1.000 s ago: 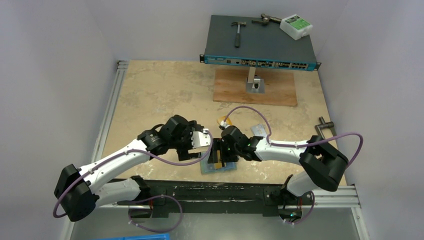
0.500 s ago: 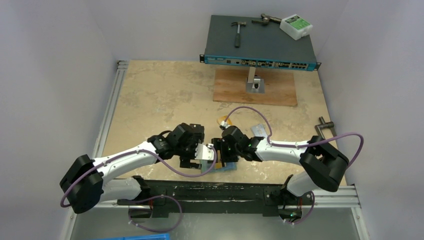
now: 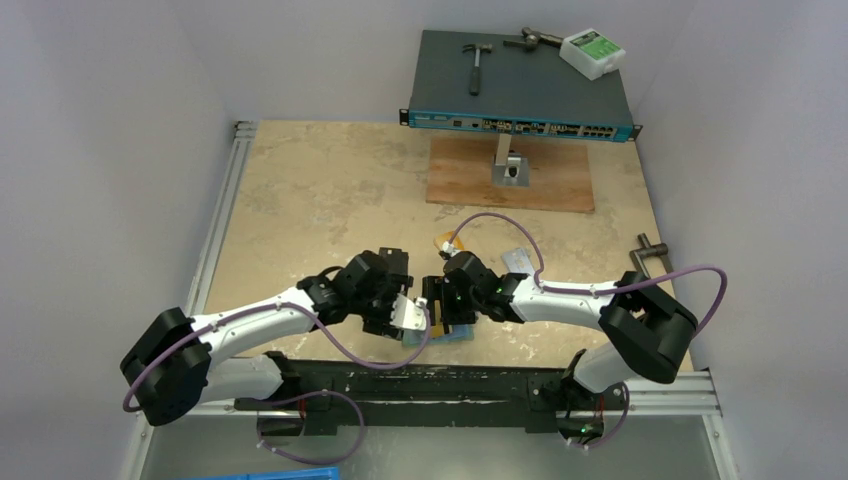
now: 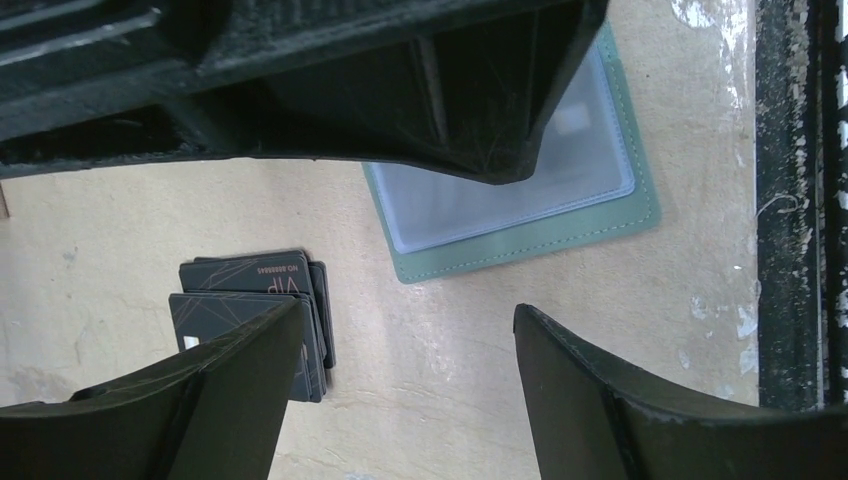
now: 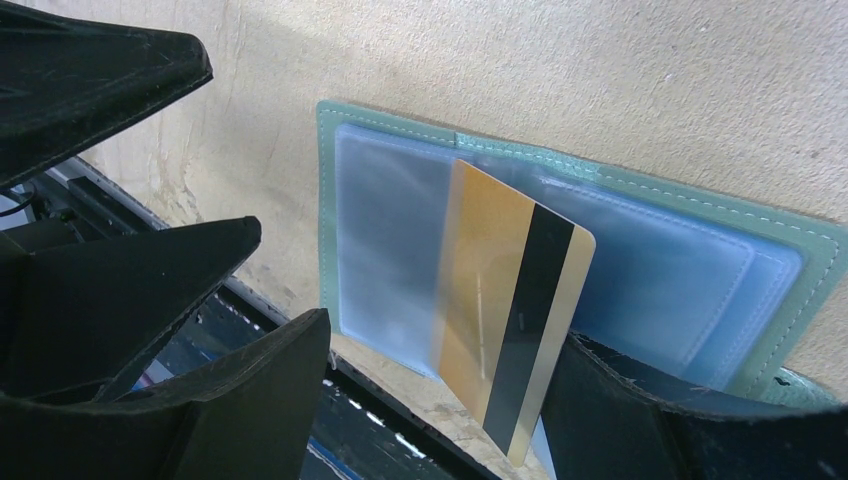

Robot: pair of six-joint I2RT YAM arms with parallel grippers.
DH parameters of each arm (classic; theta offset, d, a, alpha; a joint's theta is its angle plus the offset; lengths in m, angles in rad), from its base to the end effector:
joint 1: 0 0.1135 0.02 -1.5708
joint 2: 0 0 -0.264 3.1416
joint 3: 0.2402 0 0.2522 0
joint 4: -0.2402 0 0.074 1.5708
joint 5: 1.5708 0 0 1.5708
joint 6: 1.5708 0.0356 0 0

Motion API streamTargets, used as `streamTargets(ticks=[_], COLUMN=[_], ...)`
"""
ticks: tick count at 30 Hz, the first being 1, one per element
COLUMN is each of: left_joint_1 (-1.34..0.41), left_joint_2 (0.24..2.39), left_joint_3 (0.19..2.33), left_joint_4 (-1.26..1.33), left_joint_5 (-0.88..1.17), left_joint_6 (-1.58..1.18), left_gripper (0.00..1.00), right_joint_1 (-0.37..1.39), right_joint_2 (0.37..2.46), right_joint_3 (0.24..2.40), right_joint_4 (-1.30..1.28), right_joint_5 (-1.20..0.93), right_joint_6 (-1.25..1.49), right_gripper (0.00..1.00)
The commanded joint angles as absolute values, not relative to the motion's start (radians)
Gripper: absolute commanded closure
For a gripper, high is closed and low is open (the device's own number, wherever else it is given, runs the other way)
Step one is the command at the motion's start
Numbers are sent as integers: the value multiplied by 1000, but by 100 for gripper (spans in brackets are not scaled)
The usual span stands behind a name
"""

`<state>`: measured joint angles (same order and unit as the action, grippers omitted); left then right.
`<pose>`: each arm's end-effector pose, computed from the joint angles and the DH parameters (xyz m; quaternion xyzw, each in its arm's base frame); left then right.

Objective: Put the credit cards into the card holder
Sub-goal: Insert the credit card into the card holder.

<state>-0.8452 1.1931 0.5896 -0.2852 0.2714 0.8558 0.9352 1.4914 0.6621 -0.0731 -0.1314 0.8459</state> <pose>0.1433 -0.1759 0.1852 0.7317 0.5819 -0.1257 0.3321 0.1604 0.2253 0.1508 -0.0636 0.9407 0.2935 0.1577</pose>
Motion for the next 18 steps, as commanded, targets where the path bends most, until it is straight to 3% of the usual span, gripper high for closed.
streamTargets(ticks=[1,7,14,18], left_joint_1=[-848,-853,-895,-902], left_joint_2=[1167,1166,1181,1181], left_joint_3=[571,572,579,571], left_joint_4=[-235,-232,-215,-199], left_joint_5=[294,294,264,258], left_joint_6=[928,935,939,930], left_gripper=[25,32,60,71], right_joint_1=[933,933,932,933], right_joint_2=[1557,1542,1533,1485], right_joint_3=[608,593,605,621], right_joint_4=[-220,-220,-284,-336], right_joint_5=[-64,-62,-25,-3], right_joint_6=[828,833,815,813], right_gripper=[27,27,27,27])
